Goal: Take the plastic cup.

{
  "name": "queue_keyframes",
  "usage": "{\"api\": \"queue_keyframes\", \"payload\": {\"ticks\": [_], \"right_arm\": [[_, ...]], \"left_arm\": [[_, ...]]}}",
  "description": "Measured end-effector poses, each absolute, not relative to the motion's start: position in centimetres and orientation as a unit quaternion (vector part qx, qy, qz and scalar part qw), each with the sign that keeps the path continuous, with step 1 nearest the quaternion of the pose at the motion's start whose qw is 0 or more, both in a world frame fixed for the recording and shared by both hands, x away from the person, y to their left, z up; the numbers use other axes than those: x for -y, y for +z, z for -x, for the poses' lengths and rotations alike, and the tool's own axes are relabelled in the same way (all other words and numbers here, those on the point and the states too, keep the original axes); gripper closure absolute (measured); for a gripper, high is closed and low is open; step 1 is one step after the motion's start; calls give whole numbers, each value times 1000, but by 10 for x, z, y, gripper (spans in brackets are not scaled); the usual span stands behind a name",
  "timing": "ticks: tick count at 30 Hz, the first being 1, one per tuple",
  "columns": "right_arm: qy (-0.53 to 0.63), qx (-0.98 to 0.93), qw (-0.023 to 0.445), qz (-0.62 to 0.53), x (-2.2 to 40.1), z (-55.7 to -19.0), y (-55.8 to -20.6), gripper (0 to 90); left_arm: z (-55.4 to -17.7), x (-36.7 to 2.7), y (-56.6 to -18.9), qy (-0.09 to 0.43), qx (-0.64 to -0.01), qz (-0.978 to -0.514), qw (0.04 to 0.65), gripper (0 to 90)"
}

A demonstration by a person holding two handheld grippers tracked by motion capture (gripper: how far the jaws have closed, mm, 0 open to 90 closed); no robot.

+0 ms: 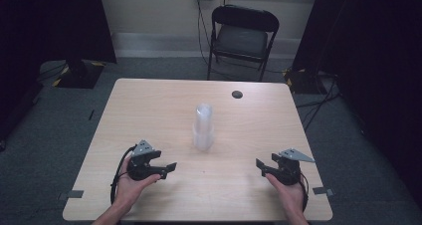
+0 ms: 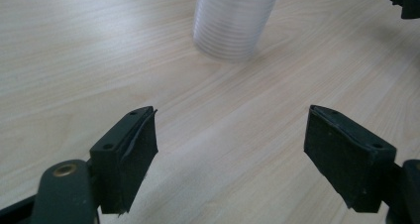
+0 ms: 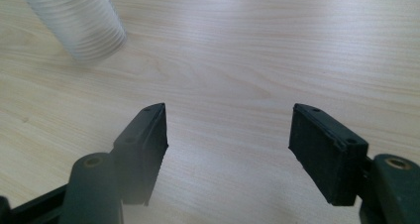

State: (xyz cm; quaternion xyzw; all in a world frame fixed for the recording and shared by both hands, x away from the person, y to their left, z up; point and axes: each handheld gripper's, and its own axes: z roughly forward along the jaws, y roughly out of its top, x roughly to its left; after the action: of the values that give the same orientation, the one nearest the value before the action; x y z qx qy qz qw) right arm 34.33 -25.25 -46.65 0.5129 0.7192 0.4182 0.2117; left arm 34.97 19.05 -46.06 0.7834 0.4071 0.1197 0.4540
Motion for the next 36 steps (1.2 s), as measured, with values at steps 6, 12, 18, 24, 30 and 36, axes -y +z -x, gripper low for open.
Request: {"api": "queue_keyframes", "payload": {"ticks": [6, 12, 18, 24, 30, 36], "right_arm": [[398, -723, 202, -527, 252, -350, -471, 295], [411, -732, 199, -505, 247, -347, -470, 336], [428, -744, 189, -476, 239, -341, -465, 370], [441, -748, 171, -465, 231, -337, -464, 349], [440, -755, 164, -458, 230, -336, -464, 305], [442, -753, 164, -459, 232, -335, -465, 319]], "left_arm": [[-354, -186, -455, 127, -396, -788, 455, 239], [-357, -178, -441, 140, -374, -783, 476, 238], [-361, -168, -437, 145, -358, -789, 478, 235], [-376, -159, -427, 139, -358, -778, 497, 232], [-388, -154, -418, 145, -355, -769, 512, 190], [-393, -145, -403, 153, -348, -766, 518, 155]]}}
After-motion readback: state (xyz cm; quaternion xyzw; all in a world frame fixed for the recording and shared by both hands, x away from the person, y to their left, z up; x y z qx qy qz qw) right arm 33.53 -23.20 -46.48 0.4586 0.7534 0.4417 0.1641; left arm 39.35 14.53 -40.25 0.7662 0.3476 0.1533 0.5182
